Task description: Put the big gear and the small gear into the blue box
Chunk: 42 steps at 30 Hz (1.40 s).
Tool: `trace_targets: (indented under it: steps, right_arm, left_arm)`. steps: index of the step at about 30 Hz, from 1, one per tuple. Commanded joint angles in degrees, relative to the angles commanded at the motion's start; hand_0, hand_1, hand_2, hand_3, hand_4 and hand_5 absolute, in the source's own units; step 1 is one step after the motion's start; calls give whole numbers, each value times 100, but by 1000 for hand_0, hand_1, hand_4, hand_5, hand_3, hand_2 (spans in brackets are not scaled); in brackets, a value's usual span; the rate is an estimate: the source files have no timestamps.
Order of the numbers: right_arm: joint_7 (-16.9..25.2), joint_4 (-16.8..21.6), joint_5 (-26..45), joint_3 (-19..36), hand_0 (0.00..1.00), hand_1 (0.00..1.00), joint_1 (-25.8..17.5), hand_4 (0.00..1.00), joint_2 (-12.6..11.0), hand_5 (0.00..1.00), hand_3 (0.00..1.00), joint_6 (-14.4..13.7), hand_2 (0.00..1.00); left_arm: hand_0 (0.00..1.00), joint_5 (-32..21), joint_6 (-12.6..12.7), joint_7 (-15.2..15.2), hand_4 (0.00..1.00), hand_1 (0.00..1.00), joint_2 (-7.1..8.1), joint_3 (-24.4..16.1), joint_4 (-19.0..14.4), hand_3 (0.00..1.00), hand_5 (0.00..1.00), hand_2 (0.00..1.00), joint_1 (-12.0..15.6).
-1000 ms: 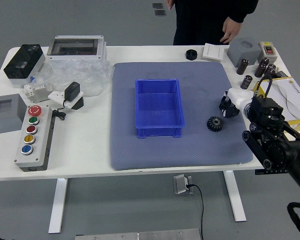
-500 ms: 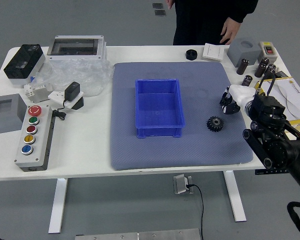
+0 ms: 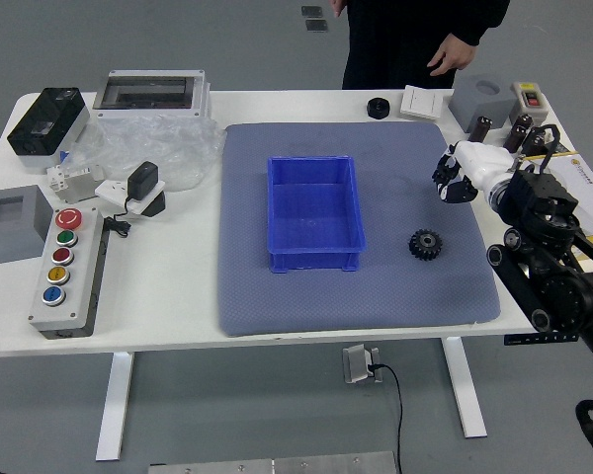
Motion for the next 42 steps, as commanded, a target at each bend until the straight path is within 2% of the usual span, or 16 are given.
trace_targets:
  steps: [9, 13, 18, 23, 30, 35, 36, 41, 42]
  right_arm:
    - [-30, 1025, 0, -61, 567, 478, -121, 465, -34, 159, 529, 43, 494]
    - [-40, 1472, 0, -194, 573, 479, -146, 466, 45, 157, 529, 77, 491]
    - [-47, 1831, 0, -406, 578, 478, -151, 470, 205, 154, 529, 114, 490]
    - [-55, 1984, 0, -726, 578, 478, -145, 470, 350, 154, 529, 116, 490]
    - [-57, 1951, 0, -1156, 585, 499, -166, 480, 490, 149, 543, 136, 511]
    - [-59, 1899, 92, -1211, 585, 499, -176, 480, 519, 149, 543, 352, 511]
    - [-59, 1882, 122, -1201, 689, 653, -178, 716, 519, 290, 934, 417, 799]
    - [-73, 1821, 208, -1149, 689, 653, -177, 716, 519, 290, 934, 627, 799]
    - [-77, 1813, 215, -1140, 791, 757, -177, 791, 519, 337, 998, 656, 937]
  left_arm:
    - [792, 1, 0, 0, 568, 769, 2, -12, 0, 689, 254, 765, -4]
    - [792, 3, -2, 3, 568, 769, -1, -15, 0, 688, 253, 764, -1]
    - [792, 6, -6, 10, 568, 769, -9, -18, 0, 687, 250, 764, 5]
    - [792, 19, -11, 15, 568, 769, -19, -34, 0, 687, 250, 764, 2]
    - [792, 11, -11, 14, 568, 768, -23, -29, 0, 686, 250, 764, -5]
    - [792, 23, -13, 19, 568, 768, -23, -41, 0, 686, 250, 764, 0]
    - [792, 23, -14, 20, 569, 768, -25, -40, 0, 685, 250, 764, 0]
    - [792, 37, -20, 28, 569, 768, -33, -45, 0, 685, 250, 764, 1]
    - [792, 41, -21, 30, 571, 768, -34, -48, 0, 683, 253, 764, 1]
